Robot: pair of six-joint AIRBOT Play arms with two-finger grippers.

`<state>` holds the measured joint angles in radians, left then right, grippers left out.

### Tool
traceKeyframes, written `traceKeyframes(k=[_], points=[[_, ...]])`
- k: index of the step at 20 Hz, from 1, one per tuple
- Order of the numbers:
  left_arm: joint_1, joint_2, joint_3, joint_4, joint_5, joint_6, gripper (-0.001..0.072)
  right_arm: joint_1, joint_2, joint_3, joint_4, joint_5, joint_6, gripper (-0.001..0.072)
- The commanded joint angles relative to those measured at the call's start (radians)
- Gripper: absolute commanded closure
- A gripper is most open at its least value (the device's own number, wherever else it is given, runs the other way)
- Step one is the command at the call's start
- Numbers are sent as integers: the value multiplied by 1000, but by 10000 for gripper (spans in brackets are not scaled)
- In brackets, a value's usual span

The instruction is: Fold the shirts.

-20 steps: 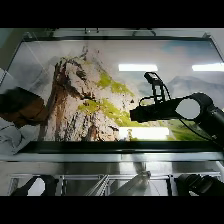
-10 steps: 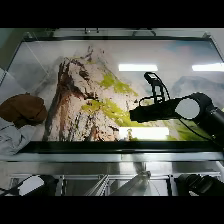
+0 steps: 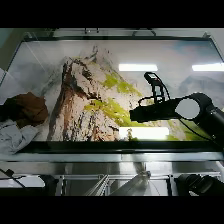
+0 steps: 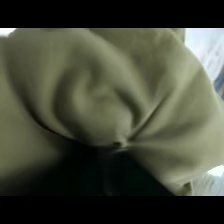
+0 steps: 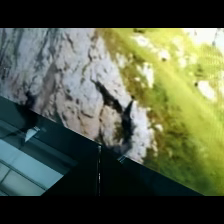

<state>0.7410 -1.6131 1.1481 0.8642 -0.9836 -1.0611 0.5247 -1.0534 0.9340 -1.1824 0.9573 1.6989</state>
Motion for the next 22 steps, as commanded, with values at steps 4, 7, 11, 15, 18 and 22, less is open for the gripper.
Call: traceKeyframes(k=[4,7,11,15,18,22], points=[[-149,63,317,-263,-378,-6,704,1,0,0,0,0,0,686],[-269,195,466,-406,-439,-40,699,1,0,0,0,0,0,686],[-507,312,590,-415,-434,-92,683,1,0,0,0,0,0,686],[-754,322,597,-396,-415,-93,685,1,0,0,0,0,0,686],[-855,322,527,-236,-359,-114,444,1,0,0,0,0,0,687],[-859,322,446,-63,-387,-143,-13,1,-1,0,0,0,0,686]])
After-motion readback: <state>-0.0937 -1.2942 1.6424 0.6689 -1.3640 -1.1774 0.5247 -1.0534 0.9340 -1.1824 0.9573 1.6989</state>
